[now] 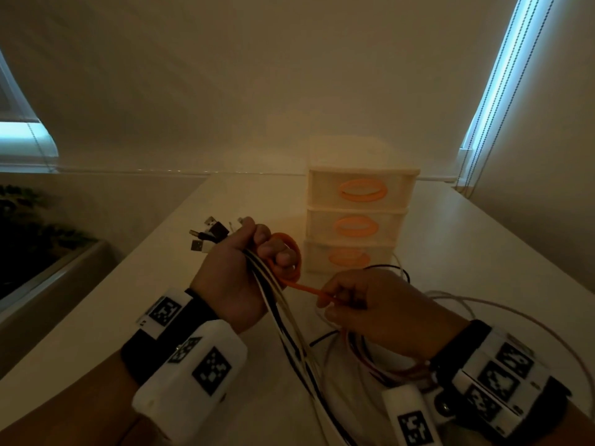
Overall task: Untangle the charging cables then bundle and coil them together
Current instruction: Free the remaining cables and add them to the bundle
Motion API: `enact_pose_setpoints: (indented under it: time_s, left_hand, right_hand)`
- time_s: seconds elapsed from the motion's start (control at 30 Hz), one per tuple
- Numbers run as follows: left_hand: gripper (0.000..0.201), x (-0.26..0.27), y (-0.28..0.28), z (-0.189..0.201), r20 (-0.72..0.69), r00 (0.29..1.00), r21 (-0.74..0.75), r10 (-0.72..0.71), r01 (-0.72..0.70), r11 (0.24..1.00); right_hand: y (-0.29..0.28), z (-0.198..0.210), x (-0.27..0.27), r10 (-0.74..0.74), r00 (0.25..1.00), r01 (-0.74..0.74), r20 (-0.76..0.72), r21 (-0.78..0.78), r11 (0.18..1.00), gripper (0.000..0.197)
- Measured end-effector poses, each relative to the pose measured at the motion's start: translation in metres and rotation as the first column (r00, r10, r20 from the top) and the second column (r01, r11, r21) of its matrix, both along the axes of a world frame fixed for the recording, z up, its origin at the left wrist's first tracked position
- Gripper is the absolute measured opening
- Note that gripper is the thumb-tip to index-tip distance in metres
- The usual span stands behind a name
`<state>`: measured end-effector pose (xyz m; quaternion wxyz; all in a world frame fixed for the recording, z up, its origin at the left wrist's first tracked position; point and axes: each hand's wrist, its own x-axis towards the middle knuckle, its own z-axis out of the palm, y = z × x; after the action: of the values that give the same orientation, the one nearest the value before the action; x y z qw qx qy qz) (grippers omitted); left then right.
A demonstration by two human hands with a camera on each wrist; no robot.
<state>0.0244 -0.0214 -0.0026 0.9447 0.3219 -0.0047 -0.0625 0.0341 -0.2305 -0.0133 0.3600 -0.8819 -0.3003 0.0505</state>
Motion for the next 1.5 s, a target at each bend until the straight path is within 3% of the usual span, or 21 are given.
enact_pose_setpoints:
  time_s: [0.13, 0.23, 0.43, 0.57, 0.67, 0.77, 0.87, 0.97, 1.07, 1.13, 1.2, 1.27, 1.3, 1.37, 1.5]
  left_hand:
    - [0.048, 0.001, 0.014, 0.008, 0.029, 0.999, -0.076, 0.041, -0.039, 0.996]
    - [0.048, 0.002, 0.026, 0.015, 0.076, 0.993, -0.13, 0.091, -0.081, 0.988]
    - [0.045, 0.002, 0.038, 0.023, 0.121, 0.984, -0.18, 0.13, -0.107, 0.978]
    - [0.046, 0.002, 0.05, 0.028, 0.125, 0.977, -0.194, 0.172, -0.146, 0.97]
    - [0.047, 0.004, 0.058, 0.029, 0.117, 0.972, -0.219, 0.203, -0.174, 0.96]
    - [0.05, 0.006, 0.063, 0.028, 0.082, 0.968, -0.237, 0.235, -0.211, 0.948]
    - [0.052, 0.008, 0.062, 0.026, 0.07, 0.966, -0.212, 0.248, -0.228, 0.95]
    - [0.052, 0.008, 0.064, 0.027, 0.067, 0.963, -0.219, 0.262, -0.242, 0.945]
    - [0.052, 0.006, 0.062, 0.028, 0.049, 0.958, -0.203, 0.283, -0.268, 0.942]
    - [0.05, 0.006, 0.051, 0.026, 0.035, 0.964, -0.146, 0.263, -0.256, 0.956]
    - [0.048, 0.003, 0.035, 0.022, 0.042, 0.976, -0.112, 0.214, -0.208, 0.972]
    - [0.047, -0.002, 0.021, 0.02, 0.069, 0.985, -0.092, 0.155, -0.149, 0.985]
    - [0.047, -0.005, 0.015, 0.02, 0.078, 0.989, -0.09, 0.127, -0.12, 0.989]
    - [0.047, -0.01, 0.007, 0.021, 0.087, 0.993, -0.097, 0.08, -0.072, 0.993]
    - [0.044, -0.015, 0.007, 0.023, 0.142, 0.99, -0.116, -0.008, 0.024, 0.993]
  right_hand:
    - [-0.008, 0.005, 0.003, 0.031, 1.0, -0.03, 0.003, -0.155, 0.987, 0.021]
    - [-0.018, 0.015, 0.0, 0.008, 0.998, 0.006, 0.062, -0.231, 0.973, 0.024]
    - [-0.028, 0.023, 0.002, -0.07, 0.968, 0.147, 0.24, -0.319, 0.936, 0.051]
    - [-0.048, 0.021, 0.016, -0.158, 0.973, 0.213, 0.167, -0.389, 0.896, 0.035]
    - [-0.059, 0.022, 0.026, -0.237, 0.964, 0.258, 0.119, -0.213, 0.942, 0.019]
    - [-0.069, 0.025, 0.034, -0.293, 0.936, 0.321, 0.196, -0.128, 0.939, 0.008]
    - [-0.076, 0.022, 0.039, -0.38, 0.885, 0.427, 0.269, -0.145, 0.892, 0.009]
    - [-0.082, 0.025, 0.042, -0.446, 0.861, 0.492, 0.244, -0.179, 0.852, 0.018]
    - [-0.085, 0.026, 0.039, -0.371, 0.915, 0.403, 0.159, -0.308, 0.862, 0.013]
    - [-0.083, 0.026, 0.03, -0.244, 0.965, 0.261, 0.092, -0.351, 0.899, 0.039]
    - [-0.073, 0.037, 0.016, -0.107, 0.986, 0.134, 0.126, -0.22, 0.966, 0.064]
    - [-0.053, 0.046, 0.0, -0.021, 0.977, 0.022, 0.213, 0.0, 1.0, 0.07]
    - [-0.039, 0.047, -0.007, -0.015, 0.975, -0.01, 0.222, 0.111, 0.994, 0.067]
    - [-0.007, 0.04, -0.017, 0.012, 0.995, -0.036, 0.103, 0.239, 0.97, 0.06]
    - [0.029, 0.015, -0.023, 0.156, 0.983, -0.136, -0.102, 0.181, 0.974, 0.02]
